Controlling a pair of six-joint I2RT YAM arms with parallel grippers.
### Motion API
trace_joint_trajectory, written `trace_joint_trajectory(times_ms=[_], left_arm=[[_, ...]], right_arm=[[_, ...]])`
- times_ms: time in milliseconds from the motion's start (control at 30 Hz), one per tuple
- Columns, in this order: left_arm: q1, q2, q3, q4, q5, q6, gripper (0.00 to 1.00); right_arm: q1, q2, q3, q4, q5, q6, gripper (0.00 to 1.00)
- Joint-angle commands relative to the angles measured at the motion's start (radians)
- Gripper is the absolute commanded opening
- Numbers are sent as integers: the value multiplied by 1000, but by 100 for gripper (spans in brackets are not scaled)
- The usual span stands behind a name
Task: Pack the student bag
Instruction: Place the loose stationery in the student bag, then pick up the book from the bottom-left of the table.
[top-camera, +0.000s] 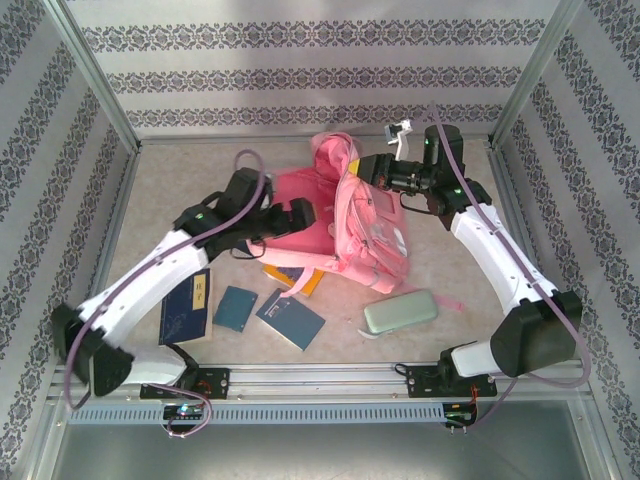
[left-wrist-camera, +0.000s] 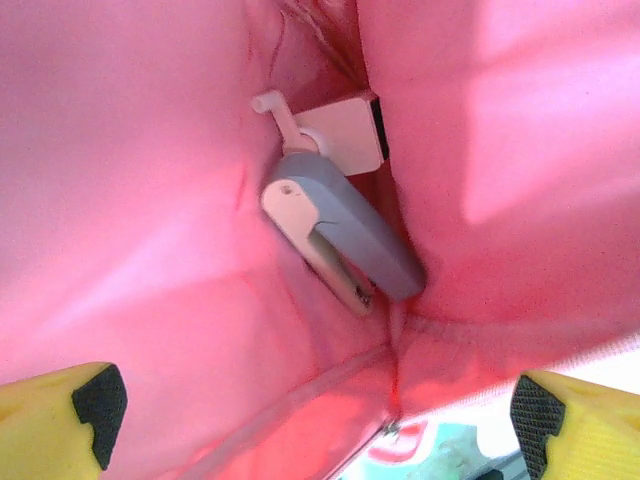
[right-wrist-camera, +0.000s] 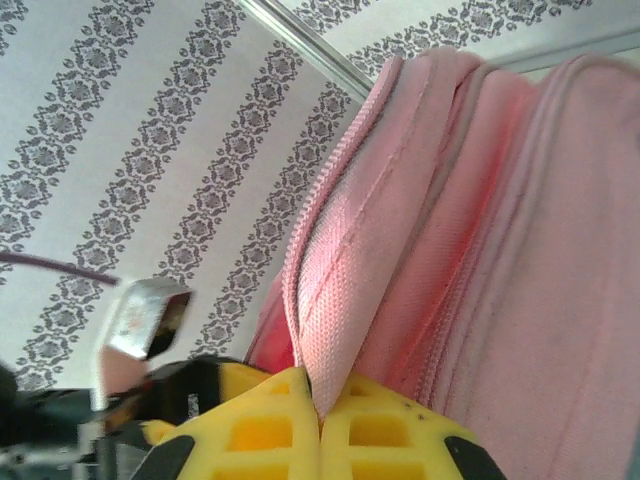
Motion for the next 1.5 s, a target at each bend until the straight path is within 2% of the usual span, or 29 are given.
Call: trace_joint_trajectory(times_ms=[0,167,333,500,767,933,1100,1233,1467], left_arm=[[65,-107,-109,-440,-209,-30,100],[137,-188,-322,-428,-166,13,100],[137,-198,-394,-383,-157,40,100],[129,-109,-436,-350,-145,59,100],[-9,68,-381,-352,-256,64,100],[-61,175,-377,-307,-262,50,95],[-63,265,-414,-223,-229,50,82],[-63,345,-439,-152,-189,64,66],[-61,398,-436,-110,-160,83,27]], right_arm=[[-9,26,2,-106,238,-102,0],[10,34,6,-149,293,-132,0],[31,57,13,-182,304,-154,0],[41,56,11,-204,318,-170,0],[38,44,-34,-192,312,-166,0],[38,44,-54,-181,307,-165,0],[35,50,-63,-177,294,-165,0],[36,50,-72,-174,290,-166,0],[35,41,-86,-171,289,-171,0]])
